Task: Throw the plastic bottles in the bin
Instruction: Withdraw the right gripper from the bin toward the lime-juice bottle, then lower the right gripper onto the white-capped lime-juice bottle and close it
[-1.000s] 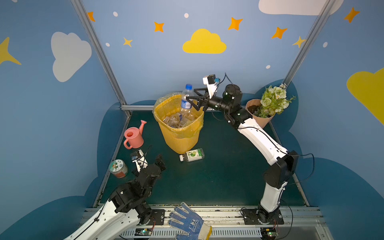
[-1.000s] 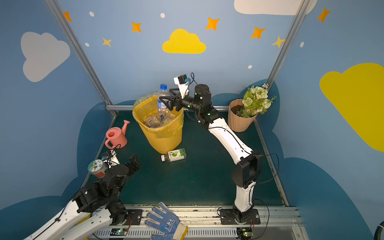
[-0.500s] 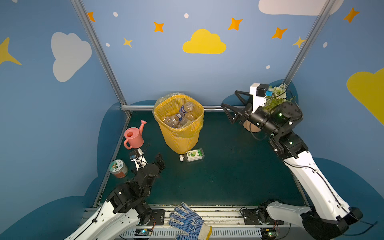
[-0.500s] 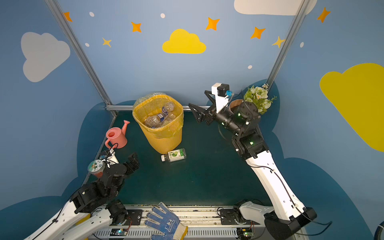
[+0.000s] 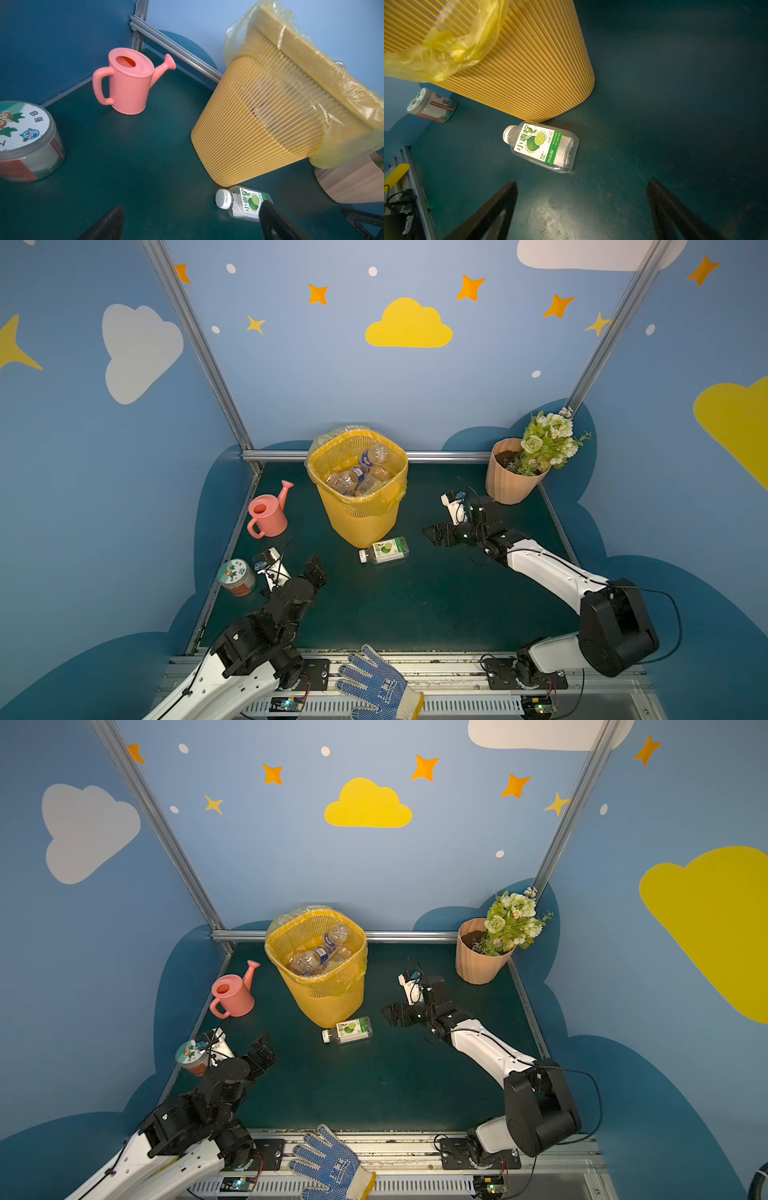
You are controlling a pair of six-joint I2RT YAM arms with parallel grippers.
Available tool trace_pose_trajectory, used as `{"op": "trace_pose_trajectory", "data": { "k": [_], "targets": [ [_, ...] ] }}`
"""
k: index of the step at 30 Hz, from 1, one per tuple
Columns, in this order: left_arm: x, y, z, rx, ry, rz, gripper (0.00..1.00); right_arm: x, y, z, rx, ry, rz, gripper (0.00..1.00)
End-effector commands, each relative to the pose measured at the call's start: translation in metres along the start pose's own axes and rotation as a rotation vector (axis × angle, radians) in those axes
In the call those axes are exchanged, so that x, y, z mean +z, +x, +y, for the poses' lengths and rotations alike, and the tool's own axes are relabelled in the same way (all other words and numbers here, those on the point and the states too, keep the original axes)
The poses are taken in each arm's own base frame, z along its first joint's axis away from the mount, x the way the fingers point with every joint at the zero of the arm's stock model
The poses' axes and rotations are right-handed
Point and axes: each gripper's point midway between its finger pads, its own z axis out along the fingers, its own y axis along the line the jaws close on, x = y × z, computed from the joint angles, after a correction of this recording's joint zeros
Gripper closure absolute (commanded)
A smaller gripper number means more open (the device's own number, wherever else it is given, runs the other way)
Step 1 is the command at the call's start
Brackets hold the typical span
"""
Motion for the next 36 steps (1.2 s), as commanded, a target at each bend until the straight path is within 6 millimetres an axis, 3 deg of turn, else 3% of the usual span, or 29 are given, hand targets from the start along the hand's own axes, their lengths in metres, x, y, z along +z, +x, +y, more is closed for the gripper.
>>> {"op": "trace_pose_trajectory", "data": {
  "k": [1,7,13,21,28,33,36],
  "targets": [
    [0.003,0.008,0.008,0.006,-0.028,0.013,0.0,0.016,0.001,0.003,0.044,-0.054,0.011,0.06],
    [0.011,0.022,0.005,0.017,-0.034,0.052,0.0,0.057,0.027,0.003,0.17,-0.149,0.125,0.06],
    [0.014,0.03,0.006,0.024,-0.041,0.076,0.0,0.082,0.027,0.008,0.185,-0.227,0.14,0.06],
    [0.013,0.032,0.01,0.01,-0.038,0.079,0.0,0.105,0.034,0.037,0.192,-0.403,0.188,0.06],
    [0.01,0.03,0.016,0.002,-0.044,0.07,0.0,0.098,0.047,0.061,0.202,-0.478,0.217,0.08],
    [0.01,0.03,0.018,0.0,-0.045,0.068,0.0,0.077,0.053,0.084,0.198,-0.545,0.212,0.11],
    [0.01,0.03,0.018,0.001,-0.046,0.068,0.0,0.067,0.067,0.103,0.185,-0.58,0.266,0.14]
  ]
}}
